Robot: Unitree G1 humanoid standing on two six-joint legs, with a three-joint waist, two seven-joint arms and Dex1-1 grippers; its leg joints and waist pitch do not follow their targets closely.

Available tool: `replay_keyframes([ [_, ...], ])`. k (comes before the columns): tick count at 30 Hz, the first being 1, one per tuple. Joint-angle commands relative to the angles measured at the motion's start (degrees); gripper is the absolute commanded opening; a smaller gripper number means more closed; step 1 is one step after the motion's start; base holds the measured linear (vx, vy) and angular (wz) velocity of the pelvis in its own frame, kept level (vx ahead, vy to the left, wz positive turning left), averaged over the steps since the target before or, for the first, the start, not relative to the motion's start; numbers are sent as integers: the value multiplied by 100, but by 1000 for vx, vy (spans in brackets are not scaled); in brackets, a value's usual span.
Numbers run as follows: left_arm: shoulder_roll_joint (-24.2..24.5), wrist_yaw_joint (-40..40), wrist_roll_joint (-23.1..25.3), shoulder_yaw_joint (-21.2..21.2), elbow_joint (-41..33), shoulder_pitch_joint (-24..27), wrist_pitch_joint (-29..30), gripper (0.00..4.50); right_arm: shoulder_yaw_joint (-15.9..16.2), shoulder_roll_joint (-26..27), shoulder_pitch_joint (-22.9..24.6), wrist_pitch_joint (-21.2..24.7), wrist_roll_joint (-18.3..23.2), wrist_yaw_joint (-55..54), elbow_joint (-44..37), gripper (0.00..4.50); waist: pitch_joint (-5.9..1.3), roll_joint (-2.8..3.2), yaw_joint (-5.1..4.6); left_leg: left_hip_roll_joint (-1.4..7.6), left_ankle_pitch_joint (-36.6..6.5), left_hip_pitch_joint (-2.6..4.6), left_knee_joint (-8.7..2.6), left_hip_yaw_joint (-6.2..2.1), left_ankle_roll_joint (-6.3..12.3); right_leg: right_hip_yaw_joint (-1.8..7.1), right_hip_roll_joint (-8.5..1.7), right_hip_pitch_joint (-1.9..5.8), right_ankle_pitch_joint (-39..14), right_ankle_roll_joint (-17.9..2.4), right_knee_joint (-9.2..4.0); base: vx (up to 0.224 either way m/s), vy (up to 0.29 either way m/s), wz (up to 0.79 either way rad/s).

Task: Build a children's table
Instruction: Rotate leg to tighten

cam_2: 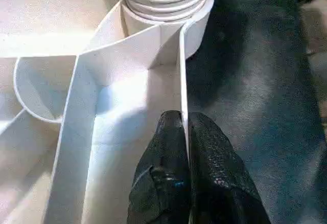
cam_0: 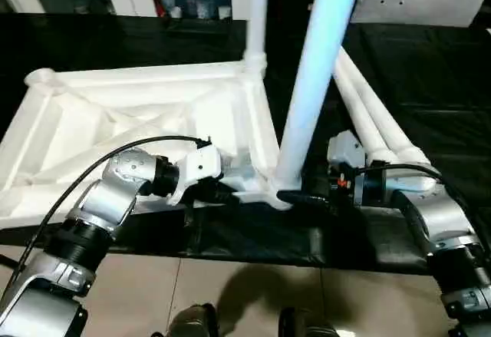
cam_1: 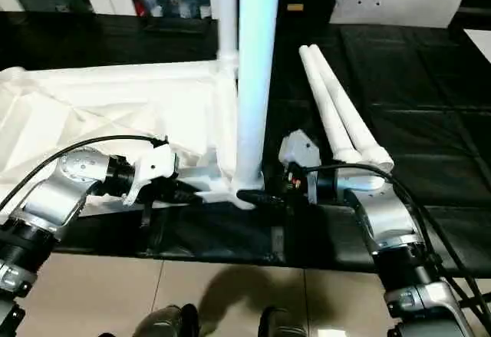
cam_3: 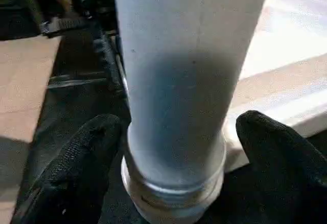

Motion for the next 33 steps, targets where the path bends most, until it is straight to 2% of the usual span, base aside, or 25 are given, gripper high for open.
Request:
replay_keyframes([
  [1,39,-254,76,-221,72,-28,-139,0,23,-32,-144,52,110,180,42,364,-487,-88,-4,404,-823,149,-351,-173,620,287,-519,296,-1172,-1429,-375,0,0,0],
  [4,-16,-268,66,-224,135,-73,-182,0,102,-16,-239,84,142,359,130,346,-493,-91,26,412,-752,150,-345,-172,640,289,-522,295,-1086,-1426,-358,0,0,0],
  [5,-20,-267,68,-226,147,-79,-197,0,117,-14,-248,78,136,374,144,323,-497,-89,34,414,-711,149,-344,-174,650,287,-521,294,-1038,-1434,-351,0,0,0],
  [8,-27,-274,63,-223,171,-86,-217,0,145,-11,-257,73,129,417,165,309,-506,-98,37,406,-655,138,-336,-170,687,282,-516,298,-942,-1460,-341,0,0,0],
  [10,-25,-285,58,-215,198,-91,-232,0,175,-6,-242,58,121,454,167,276,-496,-103,36,406,-726,138,-342,-173,675,280,-521,297,-1054,-1437,-356,0,0,0],
  [13,-21,-291,68,-211,258,-101,-280,0,188,7,-238,39,111,492,199,263,-492,-103,38,409,-764,140,-348,-176,637,282,-524,295,-1168,-1401,-364,0,0,0],
  [14,-20,-294,78,-208,293,-110,-306,0,195,11,-240,33,105,509,219,239,-492,-99,38,409,-775,143,-350,-176,623,283,-522,293,-1180,-1392,-369,0,0,0],
  [18,-21,-294,93,-200,329,-118,-333,0,210,14,-226,19,100,519,239,217,-487,-99,37,414,-809,148,-356,-178,602,282,-522,286,-1211,-1394,-372,0,0,0],
  [32,-50,-203,96,-136,412,-133,-324,0,266,114,56,53,145,418,4,204,-485,-87,45,420,-868,155,-367,-183,569,285,-530,286,-1223,-1410,-382,0,0,0],
  [33,-112,-24,67,-47,415,-153,-152,0,227,206,195,175,231,274,-143,204,-470,-44,51,421,-919,153,-373,-184,543,286,-529,278,-1287,-1401,-394,0,0,0],
])
